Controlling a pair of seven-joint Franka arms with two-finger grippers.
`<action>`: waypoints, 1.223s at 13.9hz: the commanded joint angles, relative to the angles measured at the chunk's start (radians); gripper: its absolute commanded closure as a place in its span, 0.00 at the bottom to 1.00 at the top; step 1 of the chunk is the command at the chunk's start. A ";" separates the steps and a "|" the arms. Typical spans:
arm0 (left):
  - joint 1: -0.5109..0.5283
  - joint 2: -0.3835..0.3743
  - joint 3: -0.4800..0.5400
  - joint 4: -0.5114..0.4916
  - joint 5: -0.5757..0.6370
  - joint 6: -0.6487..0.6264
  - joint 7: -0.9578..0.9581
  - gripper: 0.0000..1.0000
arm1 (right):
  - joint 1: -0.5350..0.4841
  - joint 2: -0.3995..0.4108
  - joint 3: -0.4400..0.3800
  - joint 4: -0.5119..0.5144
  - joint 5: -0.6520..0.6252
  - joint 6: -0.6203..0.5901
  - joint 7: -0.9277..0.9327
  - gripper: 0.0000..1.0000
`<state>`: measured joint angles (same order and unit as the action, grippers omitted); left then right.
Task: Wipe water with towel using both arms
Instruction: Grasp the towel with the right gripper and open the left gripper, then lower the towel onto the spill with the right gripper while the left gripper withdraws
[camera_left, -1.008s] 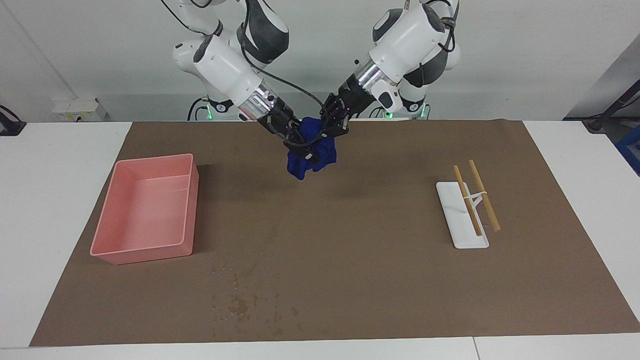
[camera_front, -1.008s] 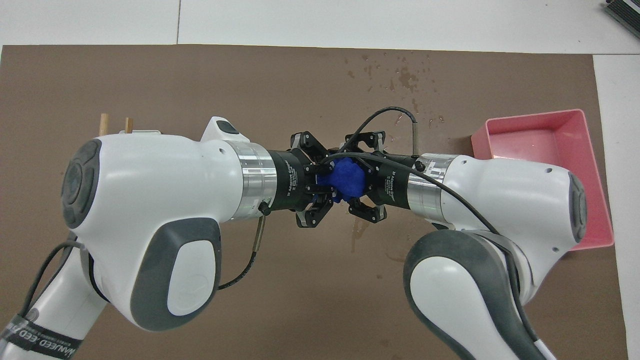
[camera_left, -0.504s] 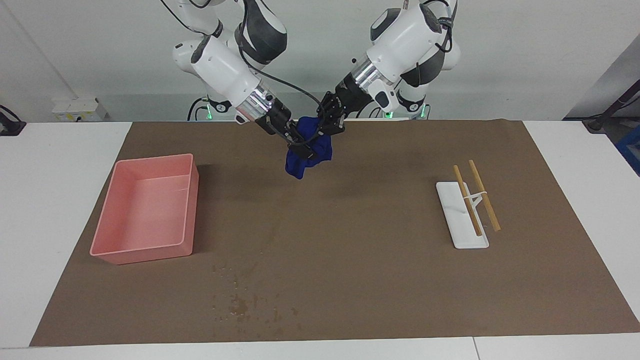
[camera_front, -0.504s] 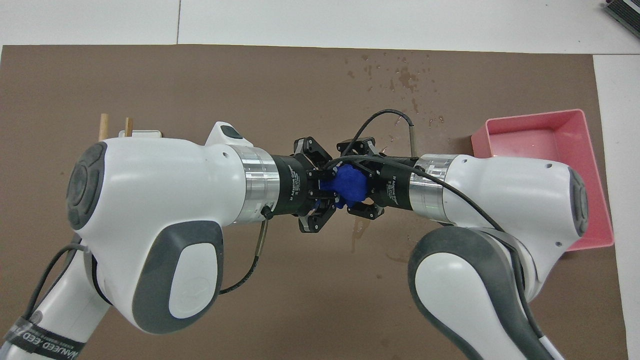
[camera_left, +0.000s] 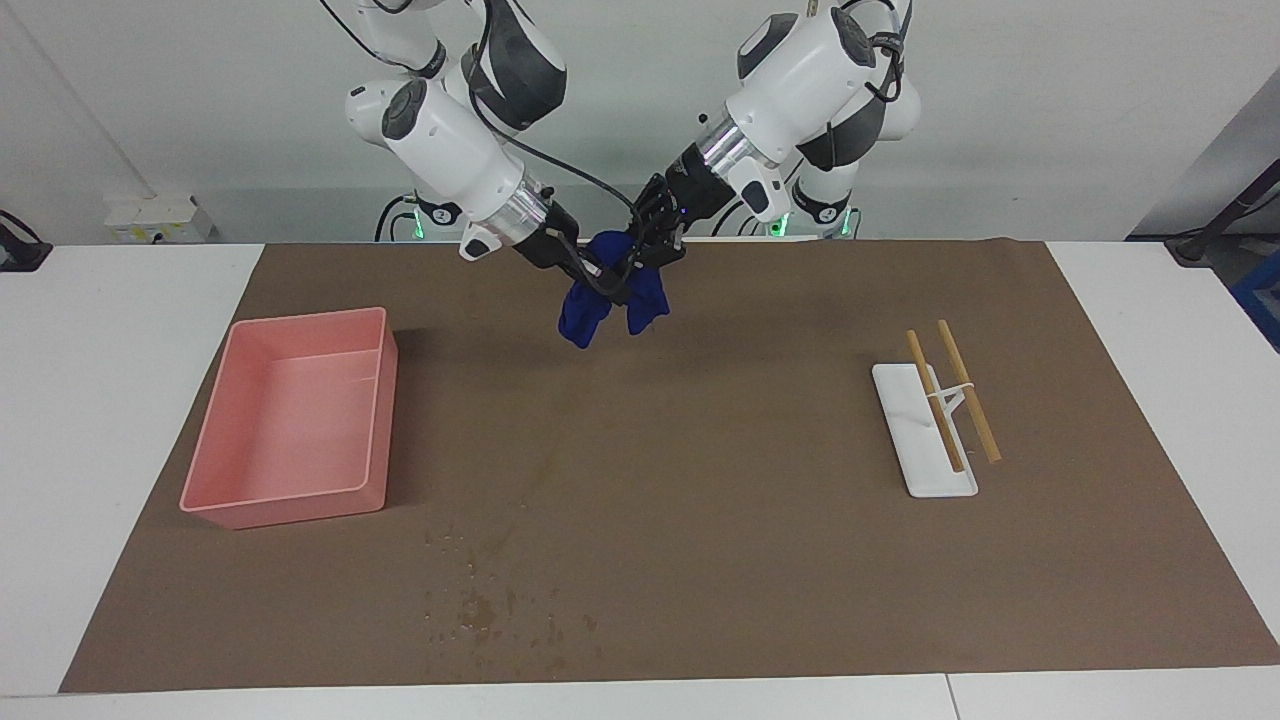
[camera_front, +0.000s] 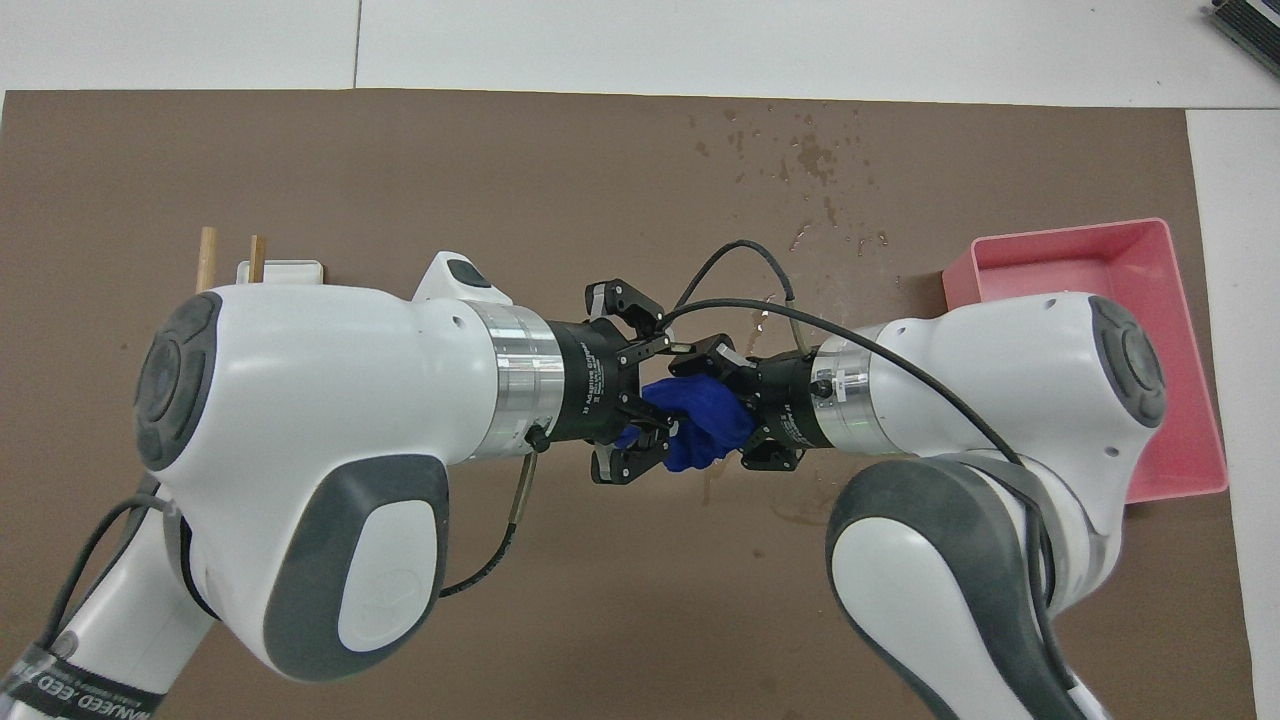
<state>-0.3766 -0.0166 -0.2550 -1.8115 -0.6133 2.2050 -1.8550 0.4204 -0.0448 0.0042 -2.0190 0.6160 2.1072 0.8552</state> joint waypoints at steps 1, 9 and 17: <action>-0.005 -0.002 0.014 0.015 0.195 0.021 0.016 0.00 | -0.006 -0.023 0.016 -0.023 -0.096 -0.053 -0.103 1.00; 0.309 -0.005 0.016 0.001 0.322 -0.022 0.728 0.00 | 0.028 0.026 0.017 -0.093 -0.349 -0.020 -0.484 1.00; 0.424 0.003 0.014 0.076 0.688 -0.297 1.641 0.00 | -0.020 0.163 0.017 -0.104 -0.481 0.230 -0.587 1.00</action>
<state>0.0341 -0.0137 -0.2285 -1.7904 -0.0044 2.0346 -0.3251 0.4321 0.0573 0.0154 -2.1251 0.1560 2.2438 0.2965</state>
